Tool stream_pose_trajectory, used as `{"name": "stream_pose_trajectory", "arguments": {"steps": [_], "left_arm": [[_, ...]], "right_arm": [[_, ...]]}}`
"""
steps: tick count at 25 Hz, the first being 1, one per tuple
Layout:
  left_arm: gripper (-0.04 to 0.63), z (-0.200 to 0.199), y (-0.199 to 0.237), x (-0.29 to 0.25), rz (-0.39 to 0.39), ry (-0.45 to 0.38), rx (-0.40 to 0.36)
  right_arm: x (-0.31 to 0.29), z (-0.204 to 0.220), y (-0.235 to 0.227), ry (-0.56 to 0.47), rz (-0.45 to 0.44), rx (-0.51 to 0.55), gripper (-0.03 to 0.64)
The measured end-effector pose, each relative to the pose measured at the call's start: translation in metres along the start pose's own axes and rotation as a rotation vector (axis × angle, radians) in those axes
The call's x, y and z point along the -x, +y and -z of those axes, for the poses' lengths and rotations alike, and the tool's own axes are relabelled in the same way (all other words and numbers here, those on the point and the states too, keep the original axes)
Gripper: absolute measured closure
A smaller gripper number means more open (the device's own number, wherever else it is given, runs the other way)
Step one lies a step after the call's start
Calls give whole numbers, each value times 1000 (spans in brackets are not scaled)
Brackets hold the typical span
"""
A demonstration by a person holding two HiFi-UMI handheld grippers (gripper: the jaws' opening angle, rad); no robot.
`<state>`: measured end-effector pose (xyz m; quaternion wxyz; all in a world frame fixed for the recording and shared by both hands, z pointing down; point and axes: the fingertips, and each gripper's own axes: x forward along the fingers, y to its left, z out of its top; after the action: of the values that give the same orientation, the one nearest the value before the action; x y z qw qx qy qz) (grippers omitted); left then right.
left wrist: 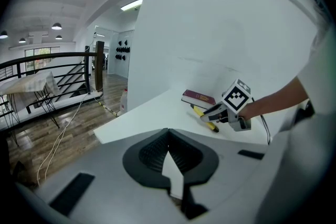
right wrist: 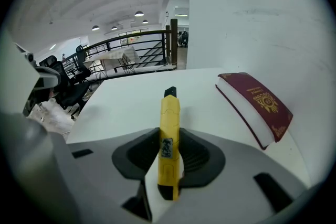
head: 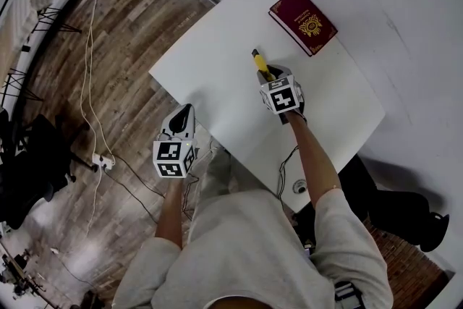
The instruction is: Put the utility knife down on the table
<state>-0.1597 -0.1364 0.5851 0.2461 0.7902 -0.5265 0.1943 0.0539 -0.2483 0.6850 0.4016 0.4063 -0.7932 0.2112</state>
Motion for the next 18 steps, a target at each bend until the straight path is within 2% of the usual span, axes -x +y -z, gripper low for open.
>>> {"name": "stream_pose_trajectory", "arguments": {"steps": [11,18], "left_arm": [[589,1,1,4,-11,-4,7],[589,-1,5,10,-19,-10,7]], "right_arm": [[-17,6,4,115,-26,59,505],[-20,7,9,154,-26,102,505]]}}
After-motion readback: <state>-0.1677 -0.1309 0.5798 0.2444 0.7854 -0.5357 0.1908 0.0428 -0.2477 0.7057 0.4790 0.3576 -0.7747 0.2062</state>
